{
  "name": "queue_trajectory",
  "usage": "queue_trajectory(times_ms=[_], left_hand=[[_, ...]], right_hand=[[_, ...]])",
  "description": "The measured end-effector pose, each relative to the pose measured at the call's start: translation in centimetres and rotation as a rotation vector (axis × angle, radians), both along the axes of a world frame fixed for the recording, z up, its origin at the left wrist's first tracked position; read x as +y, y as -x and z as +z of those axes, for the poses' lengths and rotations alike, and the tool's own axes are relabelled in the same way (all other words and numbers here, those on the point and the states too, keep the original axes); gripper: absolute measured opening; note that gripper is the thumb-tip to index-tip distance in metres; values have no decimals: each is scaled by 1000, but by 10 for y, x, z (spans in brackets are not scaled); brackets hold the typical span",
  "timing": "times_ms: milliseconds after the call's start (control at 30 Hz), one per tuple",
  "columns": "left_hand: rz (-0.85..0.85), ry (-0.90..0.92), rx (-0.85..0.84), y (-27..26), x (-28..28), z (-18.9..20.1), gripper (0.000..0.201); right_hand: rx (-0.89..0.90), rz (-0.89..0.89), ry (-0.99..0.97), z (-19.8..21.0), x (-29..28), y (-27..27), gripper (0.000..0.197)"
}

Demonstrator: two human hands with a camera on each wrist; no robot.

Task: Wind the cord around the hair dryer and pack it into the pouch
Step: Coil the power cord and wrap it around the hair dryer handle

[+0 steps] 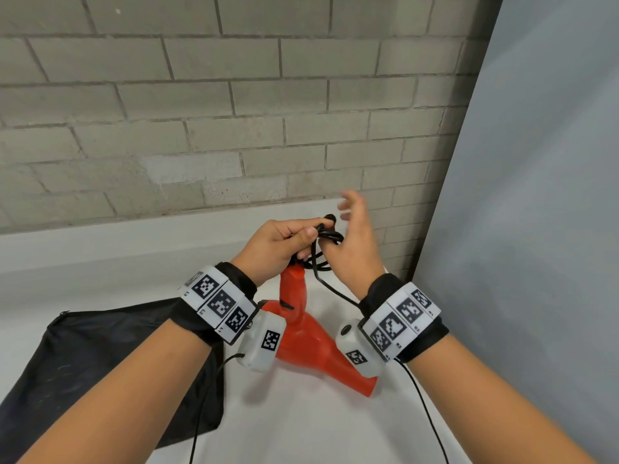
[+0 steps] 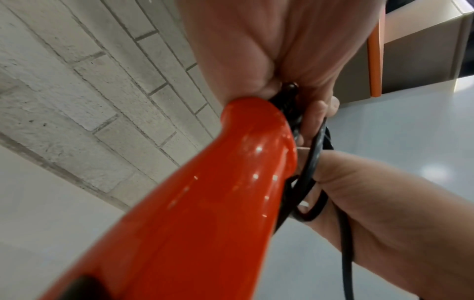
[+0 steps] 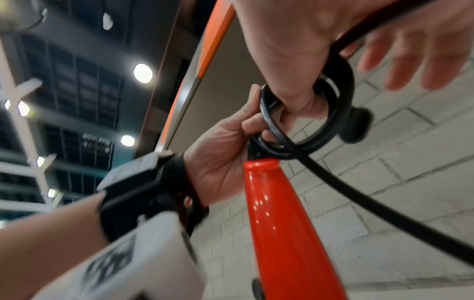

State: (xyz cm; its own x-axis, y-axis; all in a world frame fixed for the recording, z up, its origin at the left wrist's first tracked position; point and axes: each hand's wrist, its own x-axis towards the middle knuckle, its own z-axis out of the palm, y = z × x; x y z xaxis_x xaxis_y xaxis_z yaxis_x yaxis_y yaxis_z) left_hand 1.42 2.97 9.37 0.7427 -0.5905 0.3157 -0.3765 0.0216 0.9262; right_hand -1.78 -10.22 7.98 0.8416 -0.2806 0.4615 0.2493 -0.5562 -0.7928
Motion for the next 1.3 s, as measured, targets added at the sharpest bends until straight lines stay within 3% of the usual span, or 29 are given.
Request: queue_trajectory(times_ms=[67,167,233,333,500,633,733,833,933,1033,1100,1167,1300], left_hand=[[3,-3,-31,-1,3,-1,34],[30,-1,-40,-5,10,-5,33],[26,-1,-15,-5,12,-7,33],[41,3,7,-6,14,-8,29],[96,24,41,-7,16,-11,25],[154,62,78,-7,23,-11,26],[152,67,89,-8,26,-11,25],[130,64,86,-7,22,-12,25],[119,53,77,-7,17,-11,25],[111,50,76,-9,15,-8,26],[115,42,79,-11,16,-7,26],[119,40,84,-13,18,-8,26],[106,40,86,-11,17,-9,26]], right_hand=[[22,156,99,0,0,-5,47],[163,331,107,0,-8,-4,27],[210,385,259,-3,-19,-3,17],[270,435,424,-8,-38,3,45],[378,295,517,-29,-70,-1,26],[798,128,583,-65,-106,-10,21],[960,172,565,-85,-107,-11,22],[836,198,629,-83,-85,-13,31],[486,340,379,-62,-52,-15,52],[195,486,237,-44,-24,-24,36],[136,479,157,-41,-18,-26,24],[164,448,78,-41,-16,-25,29],[217,439,13,-45,-9,-24,12]])
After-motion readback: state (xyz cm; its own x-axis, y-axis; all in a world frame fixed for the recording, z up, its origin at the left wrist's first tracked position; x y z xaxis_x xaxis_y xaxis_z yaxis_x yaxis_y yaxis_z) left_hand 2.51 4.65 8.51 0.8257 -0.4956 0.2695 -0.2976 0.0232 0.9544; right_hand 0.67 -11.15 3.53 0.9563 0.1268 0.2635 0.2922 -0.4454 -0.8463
